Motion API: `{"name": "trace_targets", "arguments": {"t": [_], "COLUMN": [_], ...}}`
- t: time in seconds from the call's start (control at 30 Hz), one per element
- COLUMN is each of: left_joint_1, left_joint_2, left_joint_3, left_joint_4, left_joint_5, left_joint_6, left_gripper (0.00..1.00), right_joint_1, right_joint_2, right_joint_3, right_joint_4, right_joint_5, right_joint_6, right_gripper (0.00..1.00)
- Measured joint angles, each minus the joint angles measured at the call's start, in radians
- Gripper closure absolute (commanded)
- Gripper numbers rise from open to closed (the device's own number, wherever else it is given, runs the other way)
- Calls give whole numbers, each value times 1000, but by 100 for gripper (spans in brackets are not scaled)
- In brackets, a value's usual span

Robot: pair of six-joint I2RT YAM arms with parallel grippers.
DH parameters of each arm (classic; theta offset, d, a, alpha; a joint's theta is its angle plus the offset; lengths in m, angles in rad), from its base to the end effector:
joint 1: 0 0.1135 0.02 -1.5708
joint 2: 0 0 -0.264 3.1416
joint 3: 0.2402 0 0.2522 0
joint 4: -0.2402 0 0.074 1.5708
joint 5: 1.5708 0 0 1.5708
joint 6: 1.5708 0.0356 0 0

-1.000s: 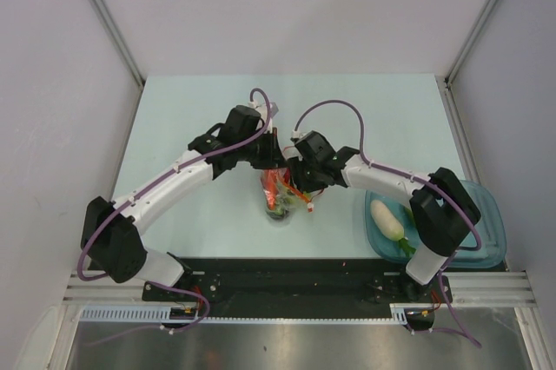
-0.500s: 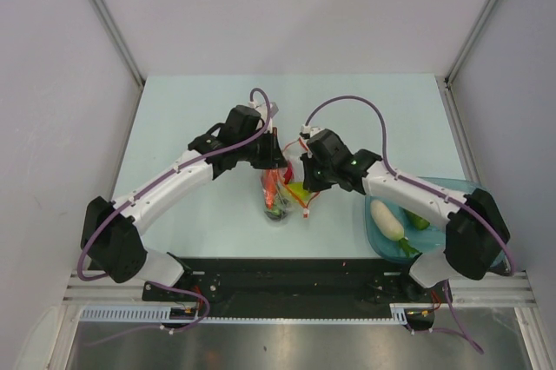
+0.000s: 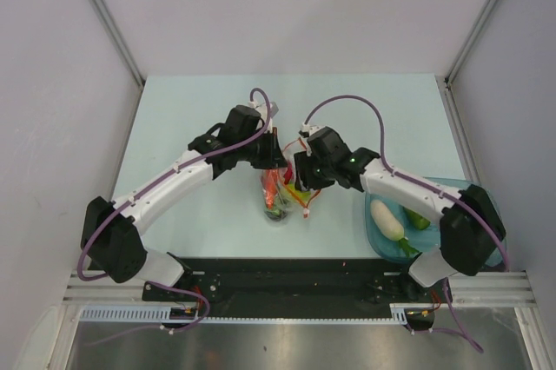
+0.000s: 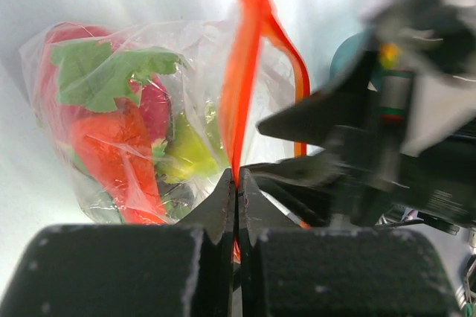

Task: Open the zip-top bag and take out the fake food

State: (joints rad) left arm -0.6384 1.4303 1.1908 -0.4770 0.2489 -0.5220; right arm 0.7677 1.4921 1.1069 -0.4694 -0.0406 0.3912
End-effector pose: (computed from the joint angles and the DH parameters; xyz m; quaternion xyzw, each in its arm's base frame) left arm 0.2494 -0.1960 0.3038 0.1039 0.8986 -0.3198 0.2819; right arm 0.2298 0.2238 0.2576 -0.1822 0.9185 0.2078 0.2828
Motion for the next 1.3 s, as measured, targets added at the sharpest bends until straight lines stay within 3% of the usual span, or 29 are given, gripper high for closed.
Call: {"name": "trace_targets", "arguments": {"t": [0.27, 0.43, 0.53, 0.67, 0.87, 1.07, 1.3], "left_joint_1": [2, 1, 0, 0, 0, 0, 0], "left_joint_2": [-3, -3, -3, -2, -2, -2, -2], "left_joint_3": [-3, -3, -3, -3, -3, -3, -3], "left_joint_4": [-11, -22, -18, -17, -11, -10, -1], "left_joint_5": [-2, 2, 9, 10, 10, 10, 10], "left_joint_6": [8, 8, 8, 9, 9, 9, 8], "left_gripper": [100, 100, 100, 100, 100, 100, 100], "right_joint_1": [-6, -7, -3, -3, -3, -6, -6], "right_joint_2": [165, 214, 240, 247, 209, 77, -51], "right_joint_3": [0, 3, 6, 10, 2, 0, 2], "right_joint_4": [43, 65, 87, 97, 80, 54, -12], "right_joint_5": [-39, -74, -84, -88, -64, -18, 39], "right_joint_6": [-28, -35, -42, -48, -45, -24, -3], "right_gripper": [22, 21, 28, 51, 70, 79, 80]}}
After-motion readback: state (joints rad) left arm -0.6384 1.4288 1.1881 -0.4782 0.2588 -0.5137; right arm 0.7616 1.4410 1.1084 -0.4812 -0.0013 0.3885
